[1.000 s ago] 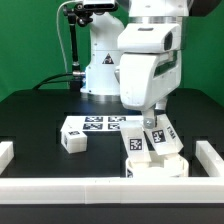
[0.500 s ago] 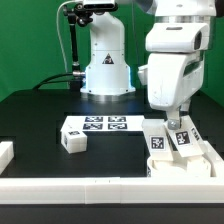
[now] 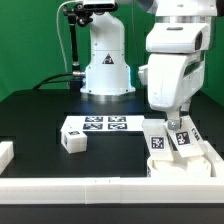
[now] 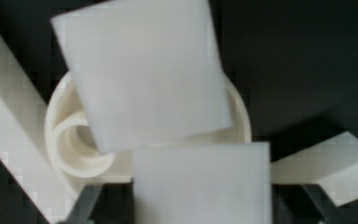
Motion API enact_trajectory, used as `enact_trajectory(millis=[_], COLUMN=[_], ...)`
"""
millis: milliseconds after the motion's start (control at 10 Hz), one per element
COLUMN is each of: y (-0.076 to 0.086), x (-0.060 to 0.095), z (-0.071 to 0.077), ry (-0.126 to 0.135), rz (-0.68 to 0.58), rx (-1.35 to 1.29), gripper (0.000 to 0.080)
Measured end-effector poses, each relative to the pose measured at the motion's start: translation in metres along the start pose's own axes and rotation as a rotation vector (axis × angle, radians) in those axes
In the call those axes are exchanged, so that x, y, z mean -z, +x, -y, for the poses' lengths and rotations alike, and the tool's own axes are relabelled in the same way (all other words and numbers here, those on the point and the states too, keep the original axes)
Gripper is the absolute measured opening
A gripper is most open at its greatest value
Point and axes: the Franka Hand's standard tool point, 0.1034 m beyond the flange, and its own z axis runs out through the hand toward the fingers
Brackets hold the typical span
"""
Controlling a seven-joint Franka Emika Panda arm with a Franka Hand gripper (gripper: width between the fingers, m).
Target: Assemble stool
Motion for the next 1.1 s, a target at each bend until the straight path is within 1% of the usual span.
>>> enact_trajectory(millis=[200,300,800,1100], y=[0.002,0.008,0.031,0.028], x=[0.0,0.001,0.009,0.006], z=[0.001,0.005,0.005,0.002], ry=[0.001,0.0,-0.009,-0.009], rz=[0.0,0.002,0.006,0.007], rx=[-0.029,-0.072,-0.189,-0.203], gripper=[0.0338,0.0338,0.0338,0.0338])
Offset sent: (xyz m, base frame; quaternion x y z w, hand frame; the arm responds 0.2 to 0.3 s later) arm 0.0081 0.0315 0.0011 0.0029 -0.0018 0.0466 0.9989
